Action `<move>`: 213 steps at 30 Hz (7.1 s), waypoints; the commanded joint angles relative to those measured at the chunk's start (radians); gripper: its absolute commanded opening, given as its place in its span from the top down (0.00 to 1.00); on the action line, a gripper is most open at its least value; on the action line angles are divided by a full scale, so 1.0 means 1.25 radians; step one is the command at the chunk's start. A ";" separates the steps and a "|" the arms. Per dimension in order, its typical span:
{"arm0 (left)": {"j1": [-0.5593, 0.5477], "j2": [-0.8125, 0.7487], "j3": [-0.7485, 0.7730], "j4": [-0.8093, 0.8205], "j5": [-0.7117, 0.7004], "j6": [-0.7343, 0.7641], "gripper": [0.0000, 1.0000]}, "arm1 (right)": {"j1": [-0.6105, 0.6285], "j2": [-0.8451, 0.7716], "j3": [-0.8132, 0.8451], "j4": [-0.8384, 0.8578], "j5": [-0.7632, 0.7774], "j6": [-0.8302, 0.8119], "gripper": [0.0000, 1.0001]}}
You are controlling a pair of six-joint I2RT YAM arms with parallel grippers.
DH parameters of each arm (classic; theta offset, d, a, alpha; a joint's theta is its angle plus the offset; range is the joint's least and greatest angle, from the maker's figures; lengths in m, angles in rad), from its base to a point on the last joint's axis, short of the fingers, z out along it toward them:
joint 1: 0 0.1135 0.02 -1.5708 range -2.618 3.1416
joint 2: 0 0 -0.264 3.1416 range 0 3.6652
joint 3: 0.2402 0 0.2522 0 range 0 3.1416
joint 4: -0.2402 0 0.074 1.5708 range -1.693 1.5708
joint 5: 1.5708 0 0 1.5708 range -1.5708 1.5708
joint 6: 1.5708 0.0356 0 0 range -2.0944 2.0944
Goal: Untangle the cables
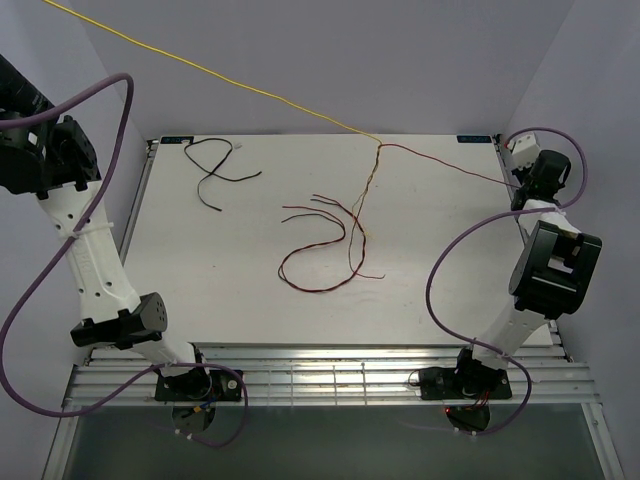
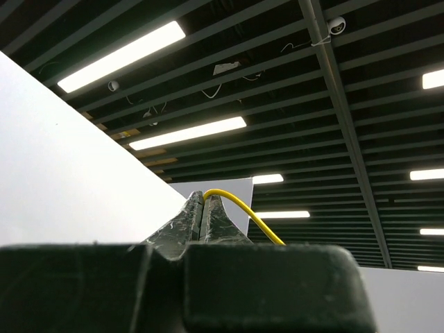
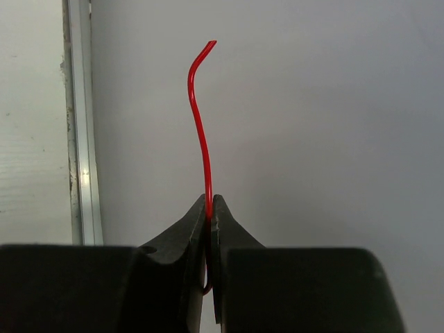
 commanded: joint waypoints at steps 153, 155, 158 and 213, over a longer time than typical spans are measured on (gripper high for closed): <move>-0.462 0.118 -0.780 -0.783 -0.132 -0.333 1.00 | 0.104 -0.614 -0.296 0.105 -0.476 0.800 0.92; -0.486 0.131 -0.795 -0.838 -0.132 -0.392 1.00 | 0.104 -0.604 -0.312 0.076 -0.419 0.817 0.92; -0.498 0.154 -0.804 -0.893 -0.027 -0.474 1.00 | 0.104 -0.544 -0.278 -0.013 -0.313 0.853 0.92; -0.750 -0.006 -1.120 -1.010 0.263 -0.813 1.00 | 0.745 -0.175 -0.188 -0.493 -0.031 0.949 0.08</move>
